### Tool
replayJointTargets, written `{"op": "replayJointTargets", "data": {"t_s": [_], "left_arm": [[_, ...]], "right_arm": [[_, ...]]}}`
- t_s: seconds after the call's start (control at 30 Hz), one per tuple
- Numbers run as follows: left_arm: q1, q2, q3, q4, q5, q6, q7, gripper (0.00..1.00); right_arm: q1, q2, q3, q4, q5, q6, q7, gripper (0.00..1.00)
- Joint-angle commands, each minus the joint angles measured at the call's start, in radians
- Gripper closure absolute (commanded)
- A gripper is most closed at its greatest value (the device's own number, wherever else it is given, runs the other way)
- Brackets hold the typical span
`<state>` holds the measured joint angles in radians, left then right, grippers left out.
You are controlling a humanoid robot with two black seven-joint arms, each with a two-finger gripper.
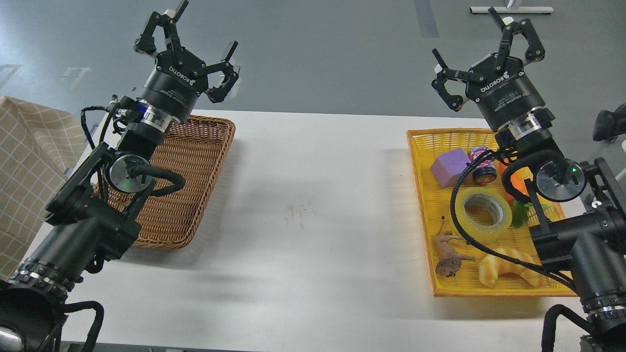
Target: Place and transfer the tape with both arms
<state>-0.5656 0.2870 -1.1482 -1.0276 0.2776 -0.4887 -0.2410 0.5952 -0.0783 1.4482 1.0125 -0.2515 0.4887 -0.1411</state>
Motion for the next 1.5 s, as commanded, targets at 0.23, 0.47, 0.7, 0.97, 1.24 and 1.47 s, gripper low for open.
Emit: {"op": "replayJointTargets", "data": {"t_s": [0.23,0.47,0.7,0.97,1.24,1.47], "left_arm": [[0.006,0.001,-0.001,0.004,0.002,0.0,-0.001,0.02],[0.003,0.001,-0.002,0.003,0.002,0.0,-0.003,0.02],[0.004,0.001,-0.001,0.001,0.003,0.0,-0.001,0.02],[0.004,0.001,-0.002,0.0,0.011,0.0,-0.004,0.02],[0.004,0.001,-0.004,0.001,0.009,0.0,-0.006,0.02],[0.004,-0.003,-0.002,0.003,0.018,0.0,-0.006,0.02]], "right_arm": [[-0.003,0.0,0.001,0.001,0.0,0.0,0.0,0.0],[-0.003,0.0,0.0,0.001,0.0,0.0,0.0,0.0],[0.0,0.0,0.0,0.003,0.0,0.0,0.0,0.0],[-0.001,0.002,0.0,0.011,0.001,0.0,0.0,0.0],[-0.002,0.002,-0.002,0.012,0.001,0.0,0.0,0.0],[-0.002,0.0,-0.02,0.018,0.001,0.0,-0.002,0.0]]}}
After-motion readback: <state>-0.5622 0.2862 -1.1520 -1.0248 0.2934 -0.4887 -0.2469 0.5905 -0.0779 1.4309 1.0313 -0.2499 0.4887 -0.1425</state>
